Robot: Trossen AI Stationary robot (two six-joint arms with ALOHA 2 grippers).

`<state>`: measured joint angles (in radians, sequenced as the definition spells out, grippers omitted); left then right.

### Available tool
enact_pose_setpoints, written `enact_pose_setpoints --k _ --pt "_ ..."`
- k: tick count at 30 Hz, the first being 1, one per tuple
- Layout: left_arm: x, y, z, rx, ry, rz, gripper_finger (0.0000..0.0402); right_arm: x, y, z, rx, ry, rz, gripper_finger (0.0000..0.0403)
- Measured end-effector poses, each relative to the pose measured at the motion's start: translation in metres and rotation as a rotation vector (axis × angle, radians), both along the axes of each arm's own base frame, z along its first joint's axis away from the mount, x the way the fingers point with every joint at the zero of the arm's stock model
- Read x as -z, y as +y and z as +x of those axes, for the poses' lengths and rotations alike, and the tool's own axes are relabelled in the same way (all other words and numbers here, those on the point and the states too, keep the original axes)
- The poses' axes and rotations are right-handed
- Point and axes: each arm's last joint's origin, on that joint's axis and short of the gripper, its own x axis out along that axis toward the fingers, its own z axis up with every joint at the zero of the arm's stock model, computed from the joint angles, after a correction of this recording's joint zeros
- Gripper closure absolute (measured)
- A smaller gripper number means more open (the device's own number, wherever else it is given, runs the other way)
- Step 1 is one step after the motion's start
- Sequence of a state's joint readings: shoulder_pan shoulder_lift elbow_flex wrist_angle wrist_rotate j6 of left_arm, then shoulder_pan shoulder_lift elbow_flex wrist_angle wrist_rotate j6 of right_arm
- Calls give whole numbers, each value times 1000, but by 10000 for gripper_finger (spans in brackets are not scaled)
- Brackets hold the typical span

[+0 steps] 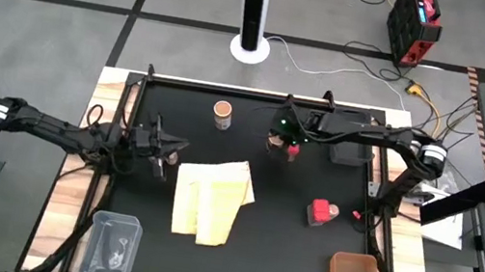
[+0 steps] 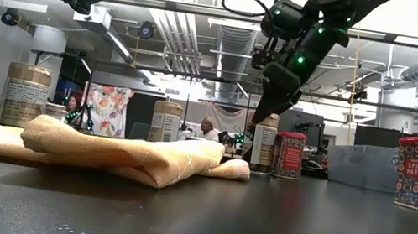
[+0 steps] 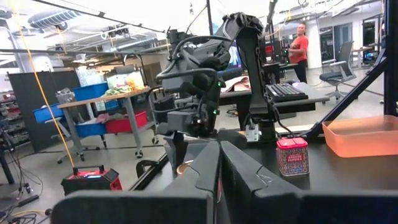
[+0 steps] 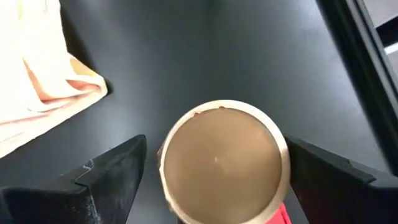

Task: Sort spices by type
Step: Put the right golden spice bottle into black bin

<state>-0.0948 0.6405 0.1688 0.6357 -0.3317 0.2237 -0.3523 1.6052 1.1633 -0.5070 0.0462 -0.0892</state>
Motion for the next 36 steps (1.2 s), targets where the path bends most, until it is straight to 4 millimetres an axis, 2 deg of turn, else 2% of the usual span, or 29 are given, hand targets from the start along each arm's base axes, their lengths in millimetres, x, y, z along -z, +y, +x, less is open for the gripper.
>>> enact_pose_setpoints --k 4,10,19,22,28,31,36 --pt "1 0 1 0 6 1 402 4 -2 3 5 -2 -3 67" --pt "0 0 1 0 1 0 402 4 -2 2 18 -4 3 130" --pt "0 0 1 -1 0 2 402 -4 -1 1 32 -32 3 130" --pt "0 0 1 -1 -2 2 402 -19 -3 6 36 -76 -9 130" --pt "0 0 1 -1 -7 2 402 -64 -12 8 55 -131 -27 130" --pt "0 0 1 -1 -6 2 402 -87 -24 -4 100 -126 -33 130" --pt "0 0 1 -1 -6 2 402 -115 -49 -44 251 -140 -28 130"
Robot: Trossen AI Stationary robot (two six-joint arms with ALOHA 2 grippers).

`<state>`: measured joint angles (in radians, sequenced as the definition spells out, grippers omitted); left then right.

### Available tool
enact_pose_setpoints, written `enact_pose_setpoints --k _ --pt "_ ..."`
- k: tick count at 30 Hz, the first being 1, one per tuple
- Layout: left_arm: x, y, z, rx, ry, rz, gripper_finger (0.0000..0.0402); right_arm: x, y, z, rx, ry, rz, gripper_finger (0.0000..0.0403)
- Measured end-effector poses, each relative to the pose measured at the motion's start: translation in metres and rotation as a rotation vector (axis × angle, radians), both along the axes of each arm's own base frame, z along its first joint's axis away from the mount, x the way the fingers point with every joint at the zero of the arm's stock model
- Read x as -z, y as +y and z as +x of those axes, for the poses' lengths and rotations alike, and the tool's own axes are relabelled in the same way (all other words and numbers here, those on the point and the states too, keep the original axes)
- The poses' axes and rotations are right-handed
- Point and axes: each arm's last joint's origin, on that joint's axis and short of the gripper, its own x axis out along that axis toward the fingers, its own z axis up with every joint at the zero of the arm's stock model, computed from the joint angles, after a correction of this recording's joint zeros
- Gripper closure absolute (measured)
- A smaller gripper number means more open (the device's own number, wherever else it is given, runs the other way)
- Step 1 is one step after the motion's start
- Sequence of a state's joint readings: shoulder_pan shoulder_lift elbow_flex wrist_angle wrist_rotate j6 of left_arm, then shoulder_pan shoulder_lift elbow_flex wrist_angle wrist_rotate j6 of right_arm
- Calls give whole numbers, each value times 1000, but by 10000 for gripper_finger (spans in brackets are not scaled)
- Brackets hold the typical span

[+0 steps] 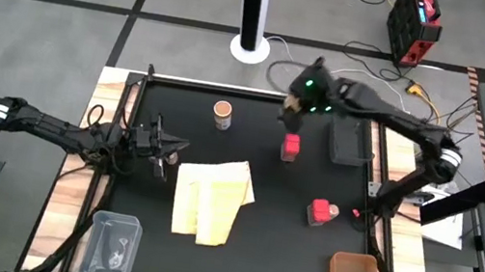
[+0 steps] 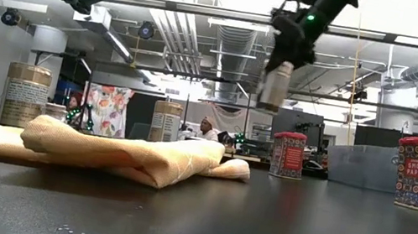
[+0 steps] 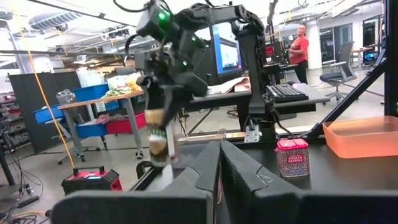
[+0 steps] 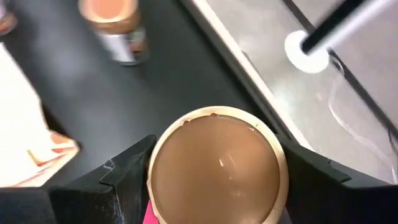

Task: Sort spices by type
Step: Put the right golden spice bottle into black bin

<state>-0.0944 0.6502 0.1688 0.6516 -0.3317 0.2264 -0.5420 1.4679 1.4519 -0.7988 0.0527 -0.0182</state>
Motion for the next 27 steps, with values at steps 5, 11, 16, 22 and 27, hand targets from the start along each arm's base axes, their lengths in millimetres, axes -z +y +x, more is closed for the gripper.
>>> enact_pose_setpoints --k 5,11,16,22,27 --pt "0 0 0 0 2 -1 402 -16 -14 -52 284 11 45 130" --pt "0 0 0 0 0 -2 402 -13 -5 -94 576 61 7 130" --pt "0 0 0 0 1 -2 402 -4 5 -115 649 41 28 130" --pt "0 0 0 0 -2 0 402 14 5 -133 710 73 46 130" --pt "-1 0 0 -1 -10 0 402 36 -2 -143 758 83 47 130"
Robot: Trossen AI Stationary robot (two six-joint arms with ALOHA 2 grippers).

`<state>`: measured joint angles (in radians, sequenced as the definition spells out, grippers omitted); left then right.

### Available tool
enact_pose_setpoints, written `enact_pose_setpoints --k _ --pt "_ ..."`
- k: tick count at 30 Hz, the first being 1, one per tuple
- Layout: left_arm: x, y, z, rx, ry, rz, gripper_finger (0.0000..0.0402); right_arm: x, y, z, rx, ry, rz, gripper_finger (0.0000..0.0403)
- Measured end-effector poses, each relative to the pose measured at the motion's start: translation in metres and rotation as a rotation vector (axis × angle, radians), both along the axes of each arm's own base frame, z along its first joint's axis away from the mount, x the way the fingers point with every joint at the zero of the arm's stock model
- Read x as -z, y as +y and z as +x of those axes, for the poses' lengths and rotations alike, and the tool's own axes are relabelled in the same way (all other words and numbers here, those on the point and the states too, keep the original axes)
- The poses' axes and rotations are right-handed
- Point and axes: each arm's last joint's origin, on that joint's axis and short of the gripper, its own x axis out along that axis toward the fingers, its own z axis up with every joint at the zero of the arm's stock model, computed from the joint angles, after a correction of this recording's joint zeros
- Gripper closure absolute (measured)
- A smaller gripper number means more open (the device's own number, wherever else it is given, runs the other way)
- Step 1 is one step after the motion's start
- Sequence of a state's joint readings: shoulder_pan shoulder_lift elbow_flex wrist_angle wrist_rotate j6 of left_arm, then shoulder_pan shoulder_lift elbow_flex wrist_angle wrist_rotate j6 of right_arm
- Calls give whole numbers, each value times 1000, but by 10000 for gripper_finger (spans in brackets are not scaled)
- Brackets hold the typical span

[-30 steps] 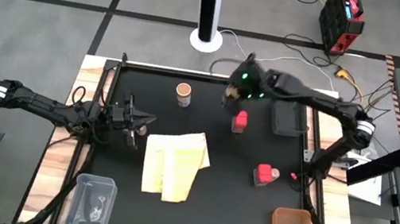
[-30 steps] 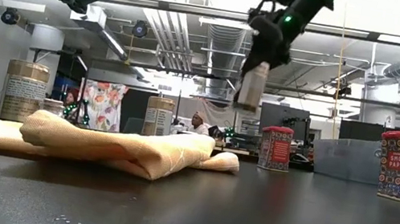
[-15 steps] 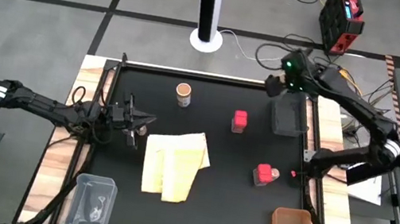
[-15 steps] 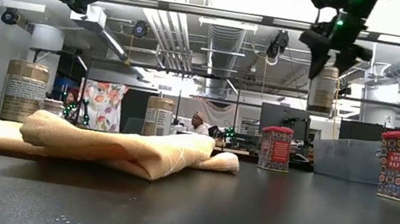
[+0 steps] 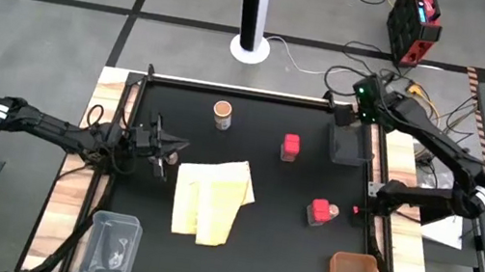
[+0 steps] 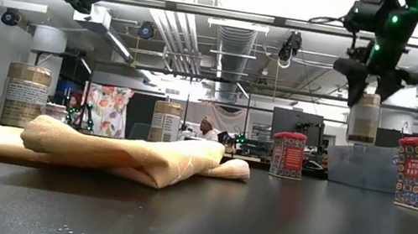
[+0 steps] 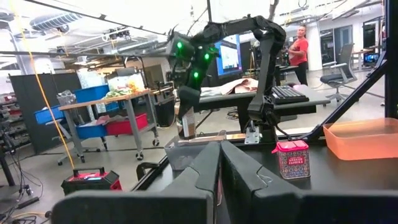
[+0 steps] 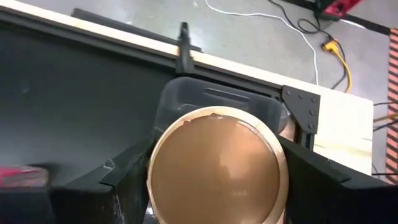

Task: Sort spices by type
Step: Put the right golden spice bottle into black bin

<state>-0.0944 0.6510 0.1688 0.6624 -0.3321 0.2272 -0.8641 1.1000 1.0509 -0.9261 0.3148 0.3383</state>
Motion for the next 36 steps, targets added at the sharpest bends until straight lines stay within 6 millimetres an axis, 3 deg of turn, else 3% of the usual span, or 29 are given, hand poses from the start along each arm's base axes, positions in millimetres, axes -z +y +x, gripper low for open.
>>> enact_pose_setpoints --k 15,36 --pt "0 0 0 0 3 0 402 25 -9 7 16 19 -9 130" --pt "1 0 0 0 4 0 402 73 -41 16 67 83 67 130"
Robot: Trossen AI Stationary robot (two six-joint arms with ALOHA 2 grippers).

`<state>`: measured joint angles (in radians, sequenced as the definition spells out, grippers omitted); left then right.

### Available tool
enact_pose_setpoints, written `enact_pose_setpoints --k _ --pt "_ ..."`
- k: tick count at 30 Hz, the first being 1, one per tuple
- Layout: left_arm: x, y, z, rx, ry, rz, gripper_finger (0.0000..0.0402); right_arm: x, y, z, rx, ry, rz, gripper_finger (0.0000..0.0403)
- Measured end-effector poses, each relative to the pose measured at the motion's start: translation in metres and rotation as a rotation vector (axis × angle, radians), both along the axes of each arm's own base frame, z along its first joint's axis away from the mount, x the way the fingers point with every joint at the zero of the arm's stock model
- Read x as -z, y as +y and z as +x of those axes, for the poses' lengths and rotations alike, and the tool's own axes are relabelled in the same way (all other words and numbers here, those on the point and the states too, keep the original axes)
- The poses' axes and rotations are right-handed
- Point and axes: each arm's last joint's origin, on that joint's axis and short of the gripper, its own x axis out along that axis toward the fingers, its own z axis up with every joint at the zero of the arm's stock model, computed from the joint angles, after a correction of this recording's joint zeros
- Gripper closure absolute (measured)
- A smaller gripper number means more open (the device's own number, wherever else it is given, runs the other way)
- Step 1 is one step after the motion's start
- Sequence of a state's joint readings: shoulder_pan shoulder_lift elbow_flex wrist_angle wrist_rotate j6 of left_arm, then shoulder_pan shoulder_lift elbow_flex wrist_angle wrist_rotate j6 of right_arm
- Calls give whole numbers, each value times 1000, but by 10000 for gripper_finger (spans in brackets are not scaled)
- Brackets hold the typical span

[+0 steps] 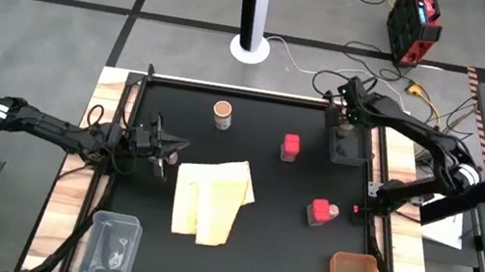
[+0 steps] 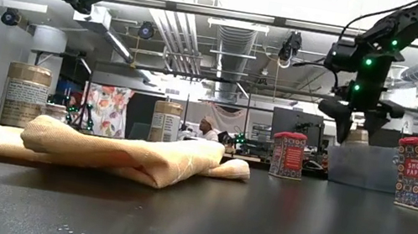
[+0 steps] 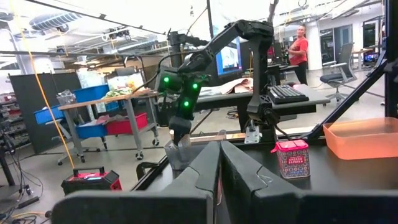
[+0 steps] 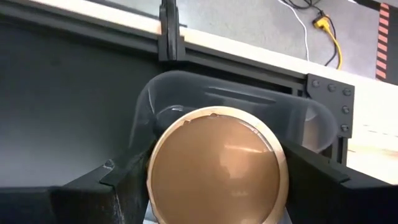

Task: Sort spices by type
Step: Put the right golden spice bottle into black bin

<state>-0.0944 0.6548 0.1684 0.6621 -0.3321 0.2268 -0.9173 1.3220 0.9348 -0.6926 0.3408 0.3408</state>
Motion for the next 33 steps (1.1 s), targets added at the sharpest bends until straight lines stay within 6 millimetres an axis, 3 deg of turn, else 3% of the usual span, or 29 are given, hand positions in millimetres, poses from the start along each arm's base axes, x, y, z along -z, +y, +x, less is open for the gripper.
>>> enact_pose_setpoints --k 15,22,28,33 --pt "0 0 0 1 0 -4 402 6 -6 4 0 -5 -7 128" --pt "0 0 0 2 4 -7 402 6 -5 4 5 -7 -5 44" --pt "0 0 0 2 4 -7 402 4 -5 4 7 -13 -12 48" --pt "0 0 0 2 3 -7 402 -10 -4 3 8 -27 -36 60"
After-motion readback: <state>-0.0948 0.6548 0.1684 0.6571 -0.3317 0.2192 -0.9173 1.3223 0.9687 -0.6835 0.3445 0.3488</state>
